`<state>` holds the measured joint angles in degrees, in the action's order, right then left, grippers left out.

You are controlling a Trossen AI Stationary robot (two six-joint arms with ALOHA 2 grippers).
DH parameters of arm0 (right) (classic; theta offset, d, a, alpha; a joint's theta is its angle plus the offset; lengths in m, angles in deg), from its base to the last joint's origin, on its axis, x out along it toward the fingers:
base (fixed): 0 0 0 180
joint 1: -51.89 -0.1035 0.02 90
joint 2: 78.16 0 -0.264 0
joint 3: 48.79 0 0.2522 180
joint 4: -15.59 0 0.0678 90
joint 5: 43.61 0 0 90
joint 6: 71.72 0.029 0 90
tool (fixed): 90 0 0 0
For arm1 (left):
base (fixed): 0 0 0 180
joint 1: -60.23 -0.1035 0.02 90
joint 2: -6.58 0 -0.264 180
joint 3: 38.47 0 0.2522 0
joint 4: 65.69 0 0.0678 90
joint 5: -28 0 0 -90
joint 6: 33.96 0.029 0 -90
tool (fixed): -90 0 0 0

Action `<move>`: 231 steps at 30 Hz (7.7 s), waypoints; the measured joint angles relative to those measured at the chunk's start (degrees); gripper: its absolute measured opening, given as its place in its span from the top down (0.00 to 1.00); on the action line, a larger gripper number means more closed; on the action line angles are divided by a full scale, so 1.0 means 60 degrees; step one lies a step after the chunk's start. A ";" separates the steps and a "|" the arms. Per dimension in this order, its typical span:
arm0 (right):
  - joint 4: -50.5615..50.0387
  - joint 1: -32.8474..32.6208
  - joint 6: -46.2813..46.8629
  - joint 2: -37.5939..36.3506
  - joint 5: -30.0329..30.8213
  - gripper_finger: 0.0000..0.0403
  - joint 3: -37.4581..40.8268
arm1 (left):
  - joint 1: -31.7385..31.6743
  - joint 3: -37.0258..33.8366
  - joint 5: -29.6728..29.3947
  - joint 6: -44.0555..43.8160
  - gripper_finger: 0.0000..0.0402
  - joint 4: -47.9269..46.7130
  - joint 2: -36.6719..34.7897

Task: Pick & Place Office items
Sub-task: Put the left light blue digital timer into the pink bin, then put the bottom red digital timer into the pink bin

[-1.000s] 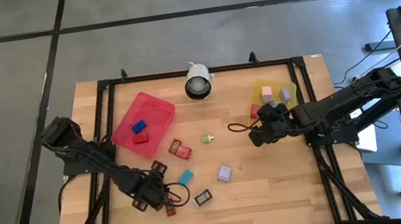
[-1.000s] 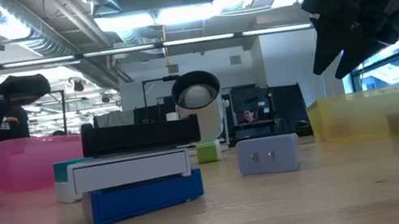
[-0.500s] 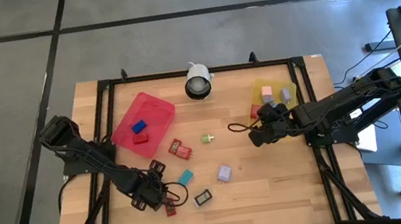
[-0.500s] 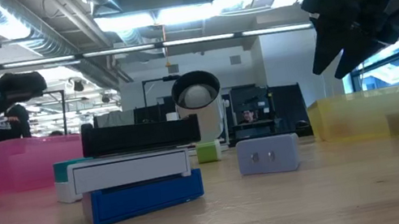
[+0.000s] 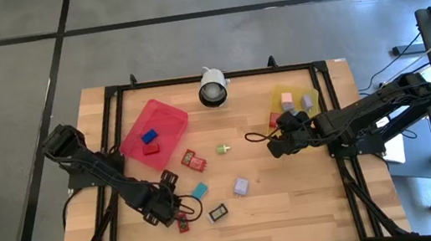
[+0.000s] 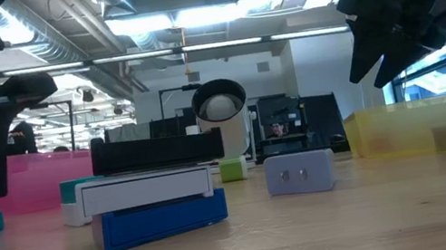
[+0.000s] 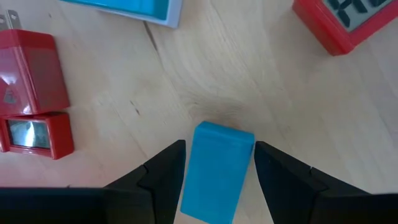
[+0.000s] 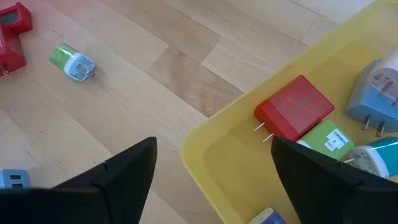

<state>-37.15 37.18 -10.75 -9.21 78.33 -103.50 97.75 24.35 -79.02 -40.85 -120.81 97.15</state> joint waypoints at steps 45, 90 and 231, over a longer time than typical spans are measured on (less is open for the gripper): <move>0.0004 0.0001 -0.0001 0.0000 0.0002 0.21 0.0000 | -0.0554 -0.0995 0.0675 -0.2763 0.56 0.0944 -0.0047; 0.0011 0.0001 -0.0001 -0.0003 0.0000 0.21 0.0000 | -0.4942 0.1452 -0.6623 -0.5462 0.60 -0.2685 -0.0013; 0.0073 -0.0002 0.0000 -0.0003 0.0001 0.21 0.0000 | 0.0290 0.2782 0.1761 -0.3907 0.62 0.1191 0.1075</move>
<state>-36.71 37.17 -10.75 -9.23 78.34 -103.50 99.48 41.05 -68.45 -64.29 -113.67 103.60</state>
